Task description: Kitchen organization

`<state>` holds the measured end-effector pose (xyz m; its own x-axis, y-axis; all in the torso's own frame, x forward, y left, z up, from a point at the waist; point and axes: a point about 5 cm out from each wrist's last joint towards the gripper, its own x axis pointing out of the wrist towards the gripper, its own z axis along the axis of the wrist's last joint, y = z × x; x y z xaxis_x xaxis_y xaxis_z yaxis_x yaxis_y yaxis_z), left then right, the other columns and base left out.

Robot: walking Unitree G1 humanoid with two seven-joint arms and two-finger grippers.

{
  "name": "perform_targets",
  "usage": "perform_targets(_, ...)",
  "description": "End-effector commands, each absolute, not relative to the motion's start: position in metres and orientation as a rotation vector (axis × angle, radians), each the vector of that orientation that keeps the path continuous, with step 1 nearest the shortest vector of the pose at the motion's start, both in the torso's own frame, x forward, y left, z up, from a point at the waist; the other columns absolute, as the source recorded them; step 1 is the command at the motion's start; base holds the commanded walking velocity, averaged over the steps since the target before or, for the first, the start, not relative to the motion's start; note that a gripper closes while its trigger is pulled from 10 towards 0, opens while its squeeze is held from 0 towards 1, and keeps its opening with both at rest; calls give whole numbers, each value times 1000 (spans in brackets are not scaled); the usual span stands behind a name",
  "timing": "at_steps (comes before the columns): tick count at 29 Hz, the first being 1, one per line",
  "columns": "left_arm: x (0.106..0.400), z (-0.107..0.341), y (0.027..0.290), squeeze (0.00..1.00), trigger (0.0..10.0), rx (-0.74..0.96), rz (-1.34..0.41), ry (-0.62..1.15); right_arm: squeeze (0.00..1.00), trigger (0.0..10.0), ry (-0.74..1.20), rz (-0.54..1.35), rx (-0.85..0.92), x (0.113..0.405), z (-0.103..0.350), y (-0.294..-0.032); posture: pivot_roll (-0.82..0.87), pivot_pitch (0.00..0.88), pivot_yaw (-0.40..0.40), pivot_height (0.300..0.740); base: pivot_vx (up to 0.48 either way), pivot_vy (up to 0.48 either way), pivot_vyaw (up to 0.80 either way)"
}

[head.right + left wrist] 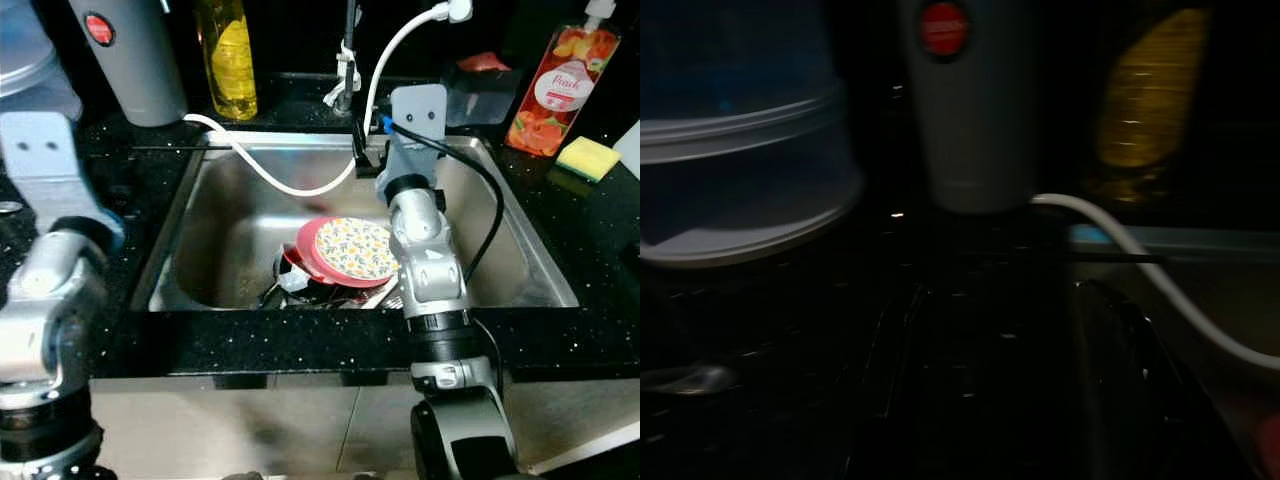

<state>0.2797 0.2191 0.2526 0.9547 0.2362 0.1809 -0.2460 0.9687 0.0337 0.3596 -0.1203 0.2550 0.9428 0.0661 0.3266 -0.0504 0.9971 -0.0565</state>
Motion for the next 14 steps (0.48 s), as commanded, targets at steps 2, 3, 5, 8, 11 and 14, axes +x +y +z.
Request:
perform_targets(2, 280, 249, 224, 0, 10000, 71, 261, -166, 0, 10000, -351, 73, -43, 361, 260, -116, 157, 7, -39, 740, 0, 405, 0)
perform_targets(3, 281, 249, 223, 0, 10000, 70, 254, -164, 0, 10000, -351, 72, -43, 361, 260, -115, 157, 7, -39, 740, 0, 480, 0)
perform_targets(5, 281, 249, 222, 0, 10000, 69, 249, -164, 0, 10000, -350, 72, -44, 360, 260, -115, 157, 7, -39, 740, 0, 480, 0)
perform_targets(8, 282, 248, 221, 0, 10000, 64, 243, -162, 0, 10000, -344, 69, -47, 358, 257, -117, 152, 8, -37, 740, 0, 480, 0)
perform_targets(11, 283, 247, 219, 0, 10000, 61, 234, -158, 0, 10000, -342, 63, -50, 358, 257, -119, 152, 8, -37, 740, 0, 480, 0)
perform_targets(14, 285, 247, 218, 0, 10000, 61, 228, -157, 0, 10000, -343, 57, -51, 357, 257, -120, 135, 4, -27, 740, 0, 480, 0)
